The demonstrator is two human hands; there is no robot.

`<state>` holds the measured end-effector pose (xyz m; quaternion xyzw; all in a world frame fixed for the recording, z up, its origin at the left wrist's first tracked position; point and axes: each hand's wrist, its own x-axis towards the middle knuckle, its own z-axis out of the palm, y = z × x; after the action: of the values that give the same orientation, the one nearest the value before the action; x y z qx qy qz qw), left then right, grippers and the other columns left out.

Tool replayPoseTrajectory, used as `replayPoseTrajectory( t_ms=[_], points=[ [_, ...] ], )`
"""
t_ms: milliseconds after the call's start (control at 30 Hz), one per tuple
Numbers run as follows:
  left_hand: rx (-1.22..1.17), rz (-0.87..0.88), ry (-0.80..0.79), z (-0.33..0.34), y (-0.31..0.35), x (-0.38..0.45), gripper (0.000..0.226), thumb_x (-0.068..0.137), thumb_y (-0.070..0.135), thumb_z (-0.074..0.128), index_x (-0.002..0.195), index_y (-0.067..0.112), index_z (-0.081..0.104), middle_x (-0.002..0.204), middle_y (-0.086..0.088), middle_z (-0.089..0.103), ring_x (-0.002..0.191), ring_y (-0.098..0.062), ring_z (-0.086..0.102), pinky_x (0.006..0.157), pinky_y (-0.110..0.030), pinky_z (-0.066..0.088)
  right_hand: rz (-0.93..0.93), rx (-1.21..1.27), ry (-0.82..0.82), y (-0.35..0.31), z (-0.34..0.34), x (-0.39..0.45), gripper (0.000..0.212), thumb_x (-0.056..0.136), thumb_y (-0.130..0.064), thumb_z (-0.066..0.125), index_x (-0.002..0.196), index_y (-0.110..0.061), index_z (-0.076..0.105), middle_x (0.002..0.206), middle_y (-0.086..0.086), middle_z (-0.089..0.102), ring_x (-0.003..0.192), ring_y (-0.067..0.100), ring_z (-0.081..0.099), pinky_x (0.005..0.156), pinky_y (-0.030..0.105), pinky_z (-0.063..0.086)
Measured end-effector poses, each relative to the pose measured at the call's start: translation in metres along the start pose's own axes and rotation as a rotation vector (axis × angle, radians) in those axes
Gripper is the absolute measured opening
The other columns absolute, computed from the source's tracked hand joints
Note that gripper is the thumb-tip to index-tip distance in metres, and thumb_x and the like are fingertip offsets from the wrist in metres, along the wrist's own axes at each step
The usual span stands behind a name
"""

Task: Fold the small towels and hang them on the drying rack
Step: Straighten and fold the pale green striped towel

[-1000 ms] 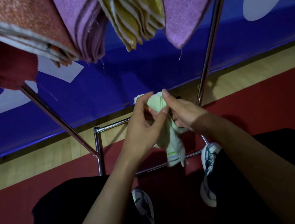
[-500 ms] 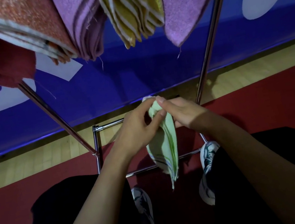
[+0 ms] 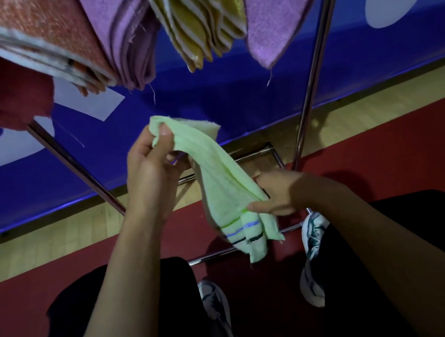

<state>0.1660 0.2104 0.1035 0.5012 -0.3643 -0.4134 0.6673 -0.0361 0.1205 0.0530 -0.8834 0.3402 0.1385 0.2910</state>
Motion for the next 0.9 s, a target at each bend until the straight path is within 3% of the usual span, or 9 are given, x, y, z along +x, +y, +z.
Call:
replayPoseTrajectory(
  t_ms=[100,200,400,500,600,667,733,833,900],
  points=[
    [-0.115,-0.039,0.087,-0.004,0.006,0.001,0.019,0.108,0.017,0.053,0.114,0.000,0.059,0.076,-0.008,0.058,0.086,-0.026,0.065,0.093,-0.049,0.055,0.019,0.047,0.005,-0.003,-0.002,-0.002,0.023,0.098,-0.037,0.061,0.090,-0.016,0.065,0.085,0.004,0.066,0.076,0.022,0.062,0.065,0.027,0.046],
    [-0.129,-0.058,0.197,-0.006,0.010,0.001,0.026,0.108,0.016,0.055,0.123,-0.005,0.059,0.076,-0.011,0.065,0.091,-0.028,0.070,0.099,-0.048,0.058,0.042,0.103,0.015,-0.014,-0.005,-0.005,0.034,0.099,-0.031,0.055,0.068,-0.020,0.047,0.063,-0.003,0.050,0.059,0.017,0.050,0.048,0.023,0.034],
    [0.287,-0.148,0.492,-0.030,0.003,0.008,0.019,0.107,0.018,0.052,0.122,0.009,0.047,0.092,-0.010,0.072,0.074,-0.020,0.076,0.079,-0.045,0.066,0.086,0.460,0.099,-0.021,-0.021,-0.020,0.029,0.101,-0.039,0.049,0.082,-0.022,0.061,0.075,-0.006,0.060,0.078,0.017,0.058,0.068,0.031,0.040],
    [0.719,-0.185,0.293,-0.040,-0.007,0.006,0.043,0.101,0.030,0.064,0.127,0.021,0.031,0.087,-0.007,0.070,0.076,-0.030,0.075,0.080,-0.049,0.063,0.038,0.811,0.159,-0.025,-0.022,-0.025,0.025,0.101,-0.025,0.053,0.080,-0.020,0.066,0.072,-0.006,0.063,0.066,0.010,0.057,0.061,0.025,0.041],
    [0.874,-0.158,-0.083,-0.023,-0.007,-0.012,0.034,0.094,0.038,0.073,0.115,0.020,0.054,0.088,-0.002,0.066,0.072,-0.016,0.064,0.072,-0.034,0.054,0.057,1.053,0.126,-0.029,-0.017,-0.019,0.022,0.102,-0.014,0.054,0.085,-0.014,0.067,0.069,-0.003,0.066,0.057,0.009,0.058,0.055,0.022,0.043],
    [0.796,-0.259,-0.451,-0.006,-0.005,-0.030,0.038,0.088,0.053,0.075,0.115,0.030,0.062,0.100,0.005,0.071,0.089,-0.007,0.069,0.085,-0.036,0.058,0.069,1.024,0.086,-0.027,-0.012,-0.012,0.021,0.103,-0.015,0.053,0.090,-0.011,0.069,0.075,0.002,0.069,0.064,0.012,0.061,0.062,0.027,0.046],
    [0.830,-0.346,-0.687,0.005,-0.002,-0.044,0.065,0.079,0.069,0.076,0.132,0.043,0.050,0.125,0.012,0.065,0.114,-0.004,0.066,0.101,-0.034,0.055,0.150,0.879,0.128,-0.023,-0.007,-0.006,0.023,0.102,-0.021,0.053,0.099,-0.007,0.071,0.083,0.010,0.073,0.072,0.018,0.065,0.068,0.030,0.048],
    [0.976,-0.235,-0.648,0.014,-0.013,-0.052,0.096,0.075,0.065,0.082,0.152,0.044,0.029,0.146,0.018,0.039,0.126,0.006,0.049,0.106,-0.007,0.038,0.227,0.954,0.274,-0.017,-0.006,-0.001,0.022,0.103,-0.020,0.055,0.096,-0.009,0.072,0.067,0.000,0.071,0.055,0.011,0.065,0.051,0.019,0.046],
    [1.043,-0.088,-0.595,0.026,-0.022,-0.055,0.108,0.079,0.057,0.083,0.161,0.033,0.018,0.154,0.014,0.030,0.121,0.010,0.040,0.094,0.008,0.024,0.228,1.081,0.338,-0.012,-0.009,0.002,0.019,0.102,-0.018,0.058,0.094,-0.009,0.072,0.072,0.006,0.074,0.064,0.018,0.069,0.064,0.028,0.053]
  ],
)
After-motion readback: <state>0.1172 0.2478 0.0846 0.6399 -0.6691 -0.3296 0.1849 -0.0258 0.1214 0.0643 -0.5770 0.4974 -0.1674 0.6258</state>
